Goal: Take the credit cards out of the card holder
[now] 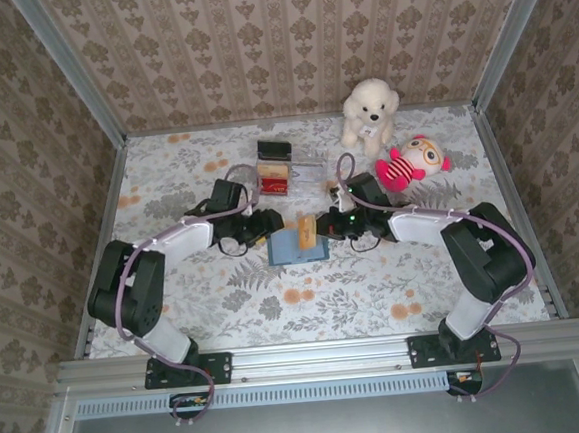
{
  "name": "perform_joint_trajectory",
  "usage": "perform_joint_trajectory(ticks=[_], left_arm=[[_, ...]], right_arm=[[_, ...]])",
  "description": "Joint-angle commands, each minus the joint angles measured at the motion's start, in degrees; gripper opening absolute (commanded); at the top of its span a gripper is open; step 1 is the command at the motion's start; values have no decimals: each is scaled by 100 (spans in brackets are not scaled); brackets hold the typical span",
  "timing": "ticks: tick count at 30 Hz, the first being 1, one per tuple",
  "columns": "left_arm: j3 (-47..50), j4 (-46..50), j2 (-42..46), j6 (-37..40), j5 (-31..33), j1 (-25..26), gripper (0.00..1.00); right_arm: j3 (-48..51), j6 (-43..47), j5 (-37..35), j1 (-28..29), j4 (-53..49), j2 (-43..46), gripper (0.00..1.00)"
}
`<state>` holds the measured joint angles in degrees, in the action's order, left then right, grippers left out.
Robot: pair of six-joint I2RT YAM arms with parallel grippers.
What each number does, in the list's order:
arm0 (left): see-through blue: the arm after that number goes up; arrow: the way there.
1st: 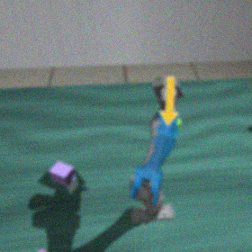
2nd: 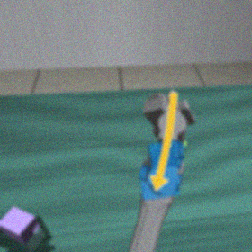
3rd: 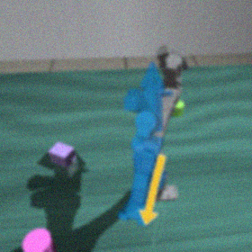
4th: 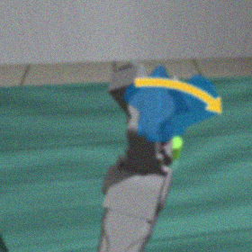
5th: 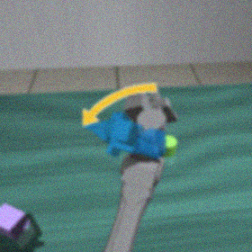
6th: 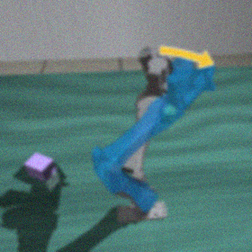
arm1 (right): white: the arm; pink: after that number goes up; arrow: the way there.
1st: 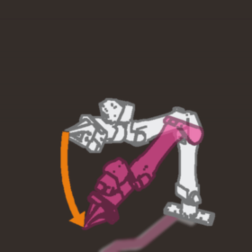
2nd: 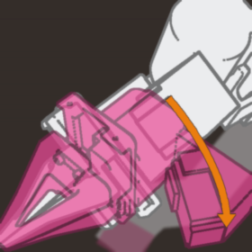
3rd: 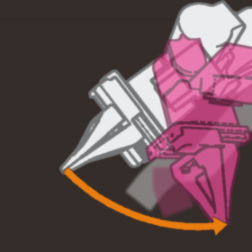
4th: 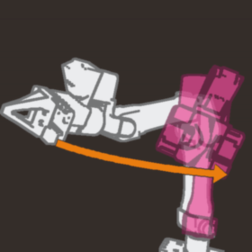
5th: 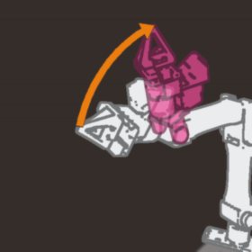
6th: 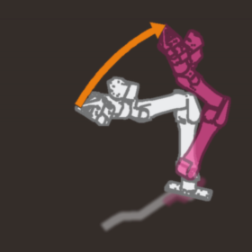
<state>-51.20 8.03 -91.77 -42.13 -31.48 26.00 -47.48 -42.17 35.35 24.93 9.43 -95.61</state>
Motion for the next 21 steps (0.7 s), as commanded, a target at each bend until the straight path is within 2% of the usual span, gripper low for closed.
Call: perform_joint_trajectory(ticks=[1, 4, 8, 13, 18, 21], left_arm=[[-165, -616, 208, -75, -766, -149, 69], [-73, -1330, 142, -284, -1283, -163, 80], [-218, -1825, -76, -426, -1739, -164, 86], [-531, -2123, -371, -876, -1960, -131, 84], [-705, -2821, -495, -1477, -2272, -95, 77], [-902, -2738, -526, -1365, -2559, -29, 76]], right_arm=[[68, -120, 618, -220, 730, 197, 0], [160, -184, 879, -405, 991, 303, 0], [222, -357, 1350, -602, 1375, 409, 0], [185, -1016, 1747, -665, 2110, 379, 0], [154, -1770, 1924, -681, 2846, 316, 0], [137, -2138, 2040, -680, 3259, 280, 0]])
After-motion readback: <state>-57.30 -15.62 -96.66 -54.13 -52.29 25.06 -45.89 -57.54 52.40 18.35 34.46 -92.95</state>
